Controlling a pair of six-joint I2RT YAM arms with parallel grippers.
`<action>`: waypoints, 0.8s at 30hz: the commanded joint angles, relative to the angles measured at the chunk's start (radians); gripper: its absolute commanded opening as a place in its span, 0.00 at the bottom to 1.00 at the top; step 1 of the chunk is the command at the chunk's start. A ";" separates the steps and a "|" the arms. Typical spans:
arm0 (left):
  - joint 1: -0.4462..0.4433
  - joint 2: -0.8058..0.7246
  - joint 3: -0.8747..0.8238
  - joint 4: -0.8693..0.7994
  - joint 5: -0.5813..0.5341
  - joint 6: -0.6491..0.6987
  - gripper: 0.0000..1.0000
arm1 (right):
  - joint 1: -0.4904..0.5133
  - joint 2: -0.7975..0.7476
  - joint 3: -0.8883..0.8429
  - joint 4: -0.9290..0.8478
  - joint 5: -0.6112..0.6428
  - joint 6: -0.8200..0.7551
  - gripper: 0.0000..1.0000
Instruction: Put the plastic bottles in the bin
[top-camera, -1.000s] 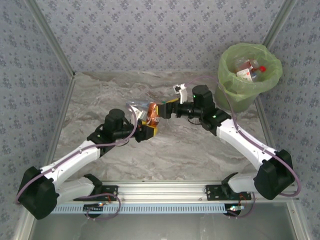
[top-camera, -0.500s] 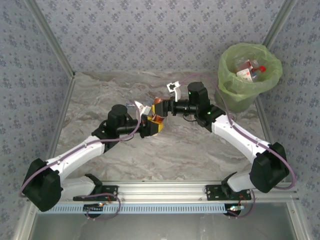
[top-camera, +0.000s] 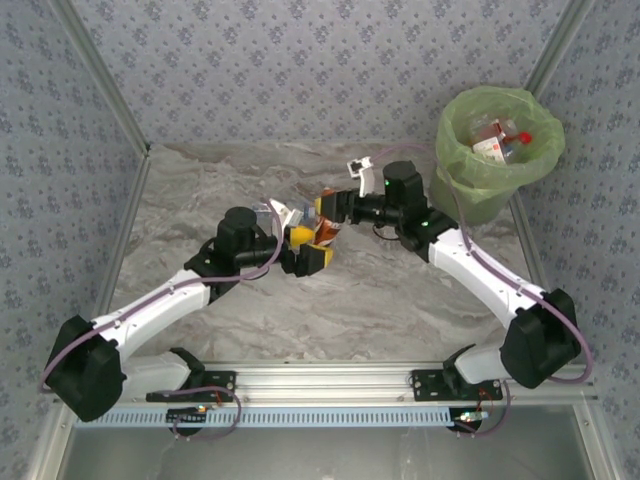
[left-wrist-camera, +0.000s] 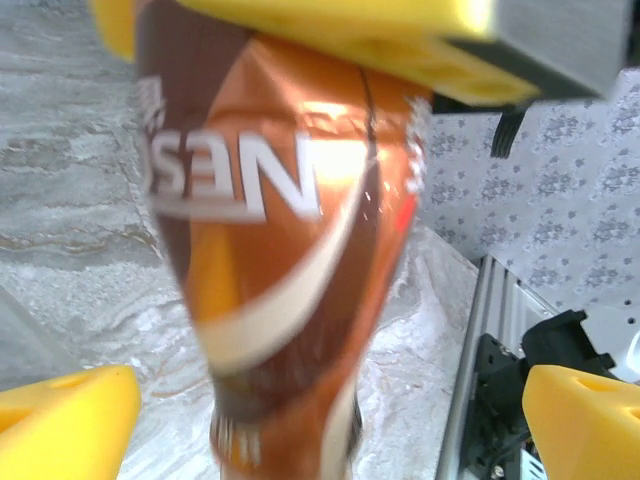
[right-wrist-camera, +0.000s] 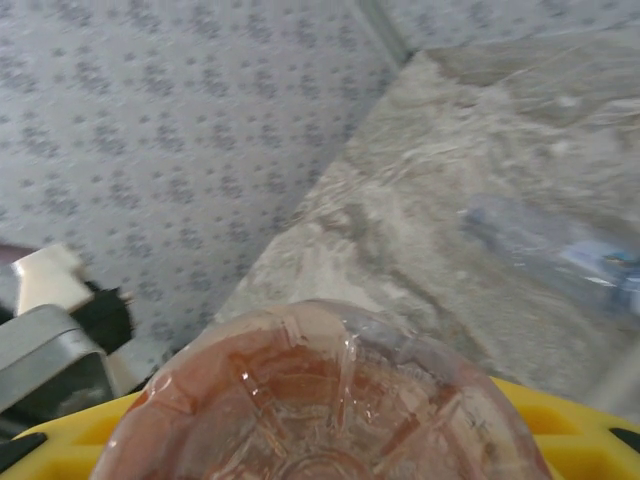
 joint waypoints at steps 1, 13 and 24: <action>-0.003 -0.050 0.008 -0.014 -0.071 0.027 0.99 | -0.077 -0.069 0.067 -0.146 0.197 -0.023 0.49; -0.003 -0.089 -0.052 -0.054 -0.475 -0.031 0.99 | -0.434 -0.083 0.270 -0.237 0.363 -0.068 0.50; -0.002 -0.114 -0.094 -0.101 -0.574 -0.053 0.99 | -0.530 -0.027 0.452 -0.213 0.679 -0.306 0.50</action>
